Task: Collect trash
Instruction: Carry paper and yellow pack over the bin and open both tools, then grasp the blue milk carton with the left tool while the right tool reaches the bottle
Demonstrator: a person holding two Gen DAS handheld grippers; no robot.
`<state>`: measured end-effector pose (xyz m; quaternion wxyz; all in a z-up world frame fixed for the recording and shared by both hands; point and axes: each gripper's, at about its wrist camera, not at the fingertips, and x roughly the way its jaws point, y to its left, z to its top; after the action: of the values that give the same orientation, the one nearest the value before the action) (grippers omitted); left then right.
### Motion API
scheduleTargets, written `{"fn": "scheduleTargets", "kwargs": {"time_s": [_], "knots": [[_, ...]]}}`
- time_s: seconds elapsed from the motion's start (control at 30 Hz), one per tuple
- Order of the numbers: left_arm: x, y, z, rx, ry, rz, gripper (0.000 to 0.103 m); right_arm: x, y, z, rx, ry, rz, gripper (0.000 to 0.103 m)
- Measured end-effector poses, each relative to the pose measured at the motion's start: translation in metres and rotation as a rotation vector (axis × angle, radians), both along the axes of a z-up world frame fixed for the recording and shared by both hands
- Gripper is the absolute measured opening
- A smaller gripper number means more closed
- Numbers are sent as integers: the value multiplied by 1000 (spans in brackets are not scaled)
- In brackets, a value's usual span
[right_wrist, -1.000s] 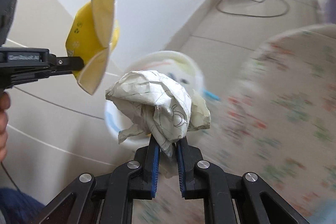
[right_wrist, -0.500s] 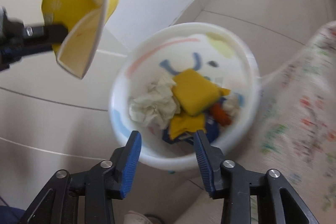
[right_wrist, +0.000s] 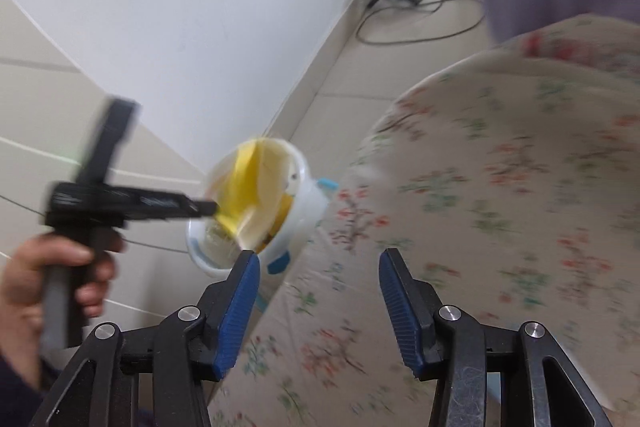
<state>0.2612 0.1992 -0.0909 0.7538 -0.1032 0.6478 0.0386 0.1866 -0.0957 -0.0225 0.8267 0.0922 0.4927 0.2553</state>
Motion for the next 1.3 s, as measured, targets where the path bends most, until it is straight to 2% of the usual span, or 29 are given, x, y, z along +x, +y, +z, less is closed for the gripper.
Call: {"fn": "scheduleTargets", "kwargs": {"time_s": [0.1,0.2,0.3,0.43,0.53,0.6,0.67,0.73,0.83,0.9,1.03,1.1,1.23,1.3], "knots": [[-3,-3,23,19,-71,13,32,-12,-41,20,-33,-55,-42,56],[-8,-5,37,-21,-108,35,32,-19,-85,33,-53,-100,-124,64],[-11,-19,44,-48,-119,36,32,-20,-131,30,-55,-113,-219,64],[-19,-67,44,-117,-101,-57,37,-24,-191,18,-43,-91,-359,64],[-37,-121,40,-219,-74,-142,46,-23,-221,17,-49,-88,-415,64],[-53,-163,36,-291,-52,-206,49,-22,-233,15,-125,-94,-444,64],[-66,-200,27,-322,-24,-245,49,-20,-240,10,-144,-75,-442,64],[-77,-229,19,-331,5,-255,49,-20,-248,5,-177,-53,-444,64],[-88,-264,5,-359,32,-262,49,-19,-252,1,-309,-56,-441,64],[-87,-277,-1,-364,28,-249,49,-18,-258,-4,-378,-52,-430,65],[-77,-295,-22,-386,53,-240,50,-19,-275,-15,-434,-18,-432,66],[-64,-299,-26,-405,38,-199,53,-20,-281,-19,-474,-9,-437,66],[-38,-304,-25,-334,-32,-184,53,-18,-288,-26,-497,11,-428,66],[-27,-311,-27,-340,-45,-201,53,-15,-288,-30,-500,15,-411,66]]}}
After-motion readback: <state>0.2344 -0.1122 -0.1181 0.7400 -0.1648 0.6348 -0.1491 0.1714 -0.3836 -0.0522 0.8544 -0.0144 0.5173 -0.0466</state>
